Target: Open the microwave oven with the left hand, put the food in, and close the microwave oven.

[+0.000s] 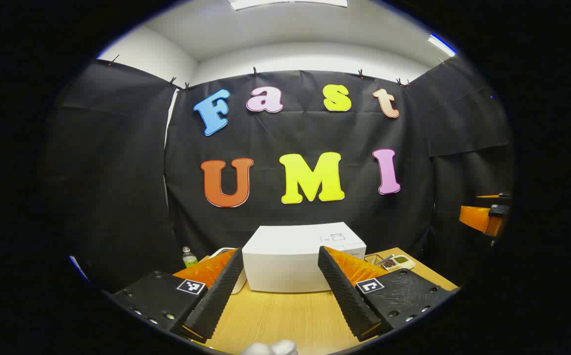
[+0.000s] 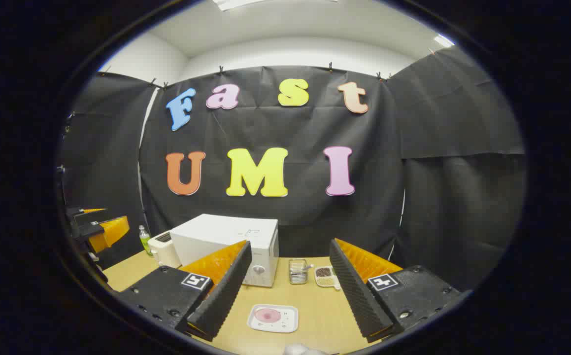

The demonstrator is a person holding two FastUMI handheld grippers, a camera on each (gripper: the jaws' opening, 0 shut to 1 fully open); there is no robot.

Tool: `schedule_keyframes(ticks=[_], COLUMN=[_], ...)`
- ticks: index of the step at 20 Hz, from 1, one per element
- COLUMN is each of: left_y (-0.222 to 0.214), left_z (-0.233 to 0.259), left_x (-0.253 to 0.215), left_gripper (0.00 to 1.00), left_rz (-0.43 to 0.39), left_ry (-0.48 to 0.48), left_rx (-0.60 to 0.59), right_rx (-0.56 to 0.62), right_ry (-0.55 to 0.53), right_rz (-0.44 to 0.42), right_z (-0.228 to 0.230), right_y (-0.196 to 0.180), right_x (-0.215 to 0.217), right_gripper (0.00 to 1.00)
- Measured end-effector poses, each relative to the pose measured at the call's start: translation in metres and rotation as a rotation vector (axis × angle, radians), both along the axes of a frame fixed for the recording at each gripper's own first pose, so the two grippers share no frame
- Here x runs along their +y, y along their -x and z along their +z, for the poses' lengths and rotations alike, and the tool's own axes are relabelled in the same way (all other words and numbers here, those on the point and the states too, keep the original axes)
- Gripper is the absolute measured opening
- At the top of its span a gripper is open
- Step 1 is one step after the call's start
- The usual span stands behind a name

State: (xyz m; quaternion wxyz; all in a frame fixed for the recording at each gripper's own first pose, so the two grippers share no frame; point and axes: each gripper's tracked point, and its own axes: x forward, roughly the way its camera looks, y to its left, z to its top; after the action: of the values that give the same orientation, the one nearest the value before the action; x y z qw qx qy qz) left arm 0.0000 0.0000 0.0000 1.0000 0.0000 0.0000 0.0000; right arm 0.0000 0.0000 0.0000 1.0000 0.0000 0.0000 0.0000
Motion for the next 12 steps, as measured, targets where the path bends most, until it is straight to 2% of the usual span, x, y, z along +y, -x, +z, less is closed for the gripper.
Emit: schedule_keyframes(ticks=[1, 2, 3, 11, 12], left_y=[-0.0005, 0.0004, 0.0019, 0.0047, 0.0035], left_z=[-0.0006, -0.0012, -0.0019, -0.0049, -0.0049], left_x=[0.0005, -0.0004, -0.0008, -0.0024, -0.0038], left_gripper=[0.95, 0.95, 0.95, 0.95, 0.95], left_rz=[-0.002, -0.002, -0.002, 0.000, -0.003], left_ry=[-0.001, 0.000, -0.001, -0.001, -0.002], left_rx=[0.002, 0.003, 0.004, 0.008, 0.008], right_rx=[0.000, -0.001, 0.000, 0.016, 0.017], right_ry=[0.003, 0.006, 0.008, 0.012, 0.011], right_rz=[-0.001, -0.003, -0.005, 0.006, 0.007], right_z=[0.0008, -0.0001, -0.0010, -0.0056, -0.0062], right_y=[0.0008, 0.0018, 0.0033, 0.0055, 0.0061], right_x=[-0.0002, -0.0015, -0.0026, -0.0009, -0.0006], right_gripper=[1.00, 0.96, 1.00, 1.00, 0.96])
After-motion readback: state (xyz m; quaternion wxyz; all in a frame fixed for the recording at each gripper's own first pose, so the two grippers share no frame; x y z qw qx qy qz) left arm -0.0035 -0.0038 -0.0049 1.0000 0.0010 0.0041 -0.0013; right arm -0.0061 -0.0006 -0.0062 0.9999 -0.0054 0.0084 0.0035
